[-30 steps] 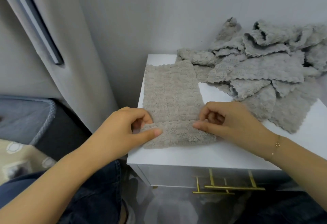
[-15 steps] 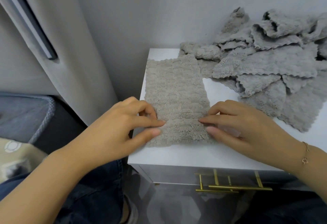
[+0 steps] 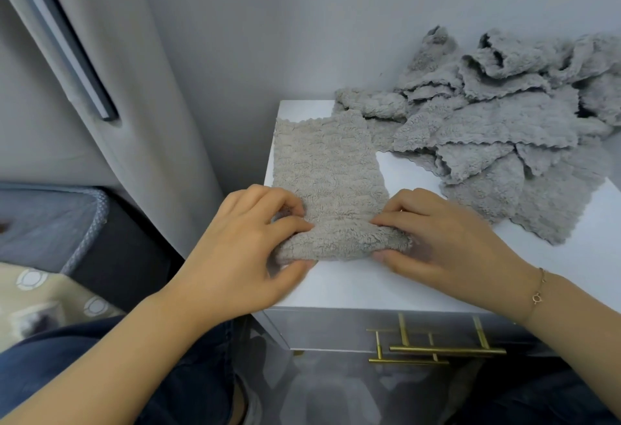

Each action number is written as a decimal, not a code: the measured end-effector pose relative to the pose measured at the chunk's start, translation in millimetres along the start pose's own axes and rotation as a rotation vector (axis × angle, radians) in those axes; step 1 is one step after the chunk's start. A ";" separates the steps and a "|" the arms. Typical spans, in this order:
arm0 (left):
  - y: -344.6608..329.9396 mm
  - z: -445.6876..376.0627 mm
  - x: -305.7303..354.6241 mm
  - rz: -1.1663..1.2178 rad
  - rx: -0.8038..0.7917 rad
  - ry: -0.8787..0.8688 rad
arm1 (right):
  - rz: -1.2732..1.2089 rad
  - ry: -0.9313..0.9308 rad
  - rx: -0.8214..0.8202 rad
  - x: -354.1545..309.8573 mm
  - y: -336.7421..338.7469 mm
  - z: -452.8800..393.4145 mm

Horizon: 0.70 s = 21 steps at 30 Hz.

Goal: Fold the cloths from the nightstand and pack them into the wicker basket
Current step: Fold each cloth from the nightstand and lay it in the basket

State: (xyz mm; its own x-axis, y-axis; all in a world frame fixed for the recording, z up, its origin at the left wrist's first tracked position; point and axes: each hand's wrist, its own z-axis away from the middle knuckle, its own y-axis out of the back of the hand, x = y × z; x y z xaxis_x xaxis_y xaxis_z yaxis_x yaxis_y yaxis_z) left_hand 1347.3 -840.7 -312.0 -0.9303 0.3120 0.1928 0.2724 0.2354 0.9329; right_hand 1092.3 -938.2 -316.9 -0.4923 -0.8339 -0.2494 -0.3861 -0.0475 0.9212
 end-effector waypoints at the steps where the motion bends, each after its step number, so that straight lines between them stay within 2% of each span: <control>1: -0.2 -0.1 1.4 -0.011 0.006 0.002 | -0.005 0.003 0.007 0.3 -0.4 0.4; 6: 5.5 1.6 6.1 -0.042 -0.065 -0.007 | -0.115 -0.016 0.016 1.1 -0.2 3.0; 10: 8.0 1.3 11.7 -0.075 -0.089 -0.013 | -0.374 -0.109 -0.035 2.5 3.9 2.3; 13: 13.3 2.2 13.0 0.061 -0.111 0.050 | -0.515 -0.167 -0.079 3.4 8.5 0.4; 17: 19.4 6.2 7.5 0.313 -0.146 0.202 | -0.516 -0.190 -0.117 6.0 9.1 -2.4; 21: 14.1 5.5 4.6 0.292 -0.165 0.086 | -0.494 -0.204 -0.125 6.0 4.7 -5.4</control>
State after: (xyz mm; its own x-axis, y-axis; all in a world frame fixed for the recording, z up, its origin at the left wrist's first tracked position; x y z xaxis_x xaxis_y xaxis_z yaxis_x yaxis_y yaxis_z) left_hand 1348.2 -830.9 -299.6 -0.8382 0.2637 0.4774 0.4932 -0.0069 0.8699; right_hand 1091.7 -946.4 -312.5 -0.4220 -0.5726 -0.7028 -0.5205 -0.4817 0.7050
